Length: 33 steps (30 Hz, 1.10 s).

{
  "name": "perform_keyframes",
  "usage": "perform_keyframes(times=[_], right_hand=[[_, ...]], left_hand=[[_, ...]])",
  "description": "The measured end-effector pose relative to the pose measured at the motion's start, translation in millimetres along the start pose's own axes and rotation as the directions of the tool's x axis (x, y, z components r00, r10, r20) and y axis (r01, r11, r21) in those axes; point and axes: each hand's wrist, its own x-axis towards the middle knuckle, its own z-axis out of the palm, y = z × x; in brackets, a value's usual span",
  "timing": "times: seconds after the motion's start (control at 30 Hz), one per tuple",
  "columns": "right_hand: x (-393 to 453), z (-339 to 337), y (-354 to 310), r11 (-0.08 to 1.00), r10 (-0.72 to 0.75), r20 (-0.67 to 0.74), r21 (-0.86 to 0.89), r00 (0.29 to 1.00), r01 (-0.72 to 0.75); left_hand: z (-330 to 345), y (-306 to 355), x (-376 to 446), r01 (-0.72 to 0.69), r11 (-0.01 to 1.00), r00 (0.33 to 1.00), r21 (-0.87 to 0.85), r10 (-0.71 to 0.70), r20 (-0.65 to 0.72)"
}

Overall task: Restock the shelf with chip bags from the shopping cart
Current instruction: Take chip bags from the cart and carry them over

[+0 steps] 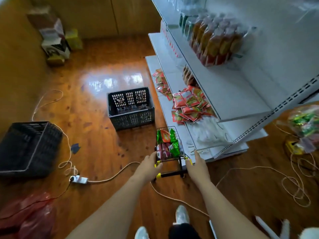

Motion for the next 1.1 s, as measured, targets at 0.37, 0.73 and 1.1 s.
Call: perform_keyframes(times=[0.37,0.73,1.1], right_hand=[[242.0,81.4,50.9,0.986,0.165,0.112,0.002,0.980,-0.166],[381.2,182.3,107.9,0.939,0.179,0.172,-0.325,0.969,-0.116],[321.1,119.8,3.0,0.984,0.171,0.138,-0.069,0.976,-0.162]], left_hand=[[85.8,-8.3,250.1,0.210,0.946,0.978,-0.246,-0.198,0.071],[174.6,-44.5,372.1,0.376,0.823,0.925,-0.426,-0.309,0.220],[68.6,-20.2,302.5,0.184,0.983,0.981,-0.024,-0.183,0.067]])
